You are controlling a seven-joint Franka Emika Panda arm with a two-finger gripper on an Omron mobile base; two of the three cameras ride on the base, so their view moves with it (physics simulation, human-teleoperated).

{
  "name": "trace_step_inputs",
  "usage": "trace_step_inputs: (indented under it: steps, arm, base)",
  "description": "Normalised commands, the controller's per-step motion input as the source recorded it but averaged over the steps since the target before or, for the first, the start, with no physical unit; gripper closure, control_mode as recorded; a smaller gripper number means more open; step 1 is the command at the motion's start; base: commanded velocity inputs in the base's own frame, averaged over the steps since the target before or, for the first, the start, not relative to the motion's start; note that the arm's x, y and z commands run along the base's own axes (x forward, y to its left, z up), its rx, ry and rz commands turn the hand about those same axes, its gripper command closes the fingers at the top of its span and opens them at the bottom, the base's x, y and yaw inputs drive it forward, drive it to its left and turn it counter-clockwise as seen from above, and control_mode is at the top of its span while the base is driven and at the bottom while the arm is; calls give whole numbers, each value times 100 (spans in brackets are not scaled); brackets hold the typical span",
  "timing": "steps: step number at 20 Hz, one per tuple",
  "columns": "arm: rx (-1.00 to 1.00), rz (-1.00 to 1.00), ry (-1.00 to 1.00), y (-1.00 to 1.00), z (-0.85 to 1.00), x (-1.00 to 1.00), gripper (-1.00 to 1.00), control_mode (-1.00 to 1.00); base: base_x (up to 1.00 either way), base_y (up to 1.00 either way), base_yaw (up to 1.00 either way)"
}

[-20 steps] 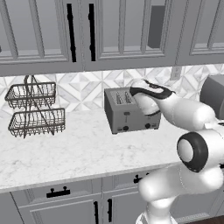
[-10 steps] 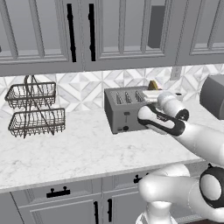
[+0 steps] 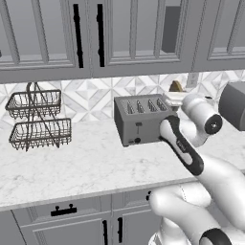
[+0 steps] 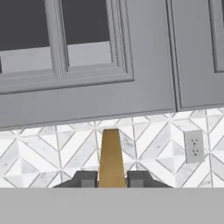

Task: Start the toaster. Once the lever pops up, take the bread to the plate on the dining counter.

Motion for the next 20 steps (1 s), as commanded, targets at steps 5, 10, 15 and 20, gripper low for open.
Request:
trace_step_inputs:
  steps: [5, 10, 15, 20]
  arm:
    - [6, 0, 36, 0, 76, -81, 100, -100]
    - [4, 0, 36, 0, 54, -87, 100, -100]
    - [1, 0, 25, -1, 33, -97, 100, -100]
    - [0, 0, 3, -2, -2, -100, 100, -100]
  base:
    - [0, 0, 0]
    - [0, 0, 0]
    - [0, 0, 0]
    - [0, 0, 0]
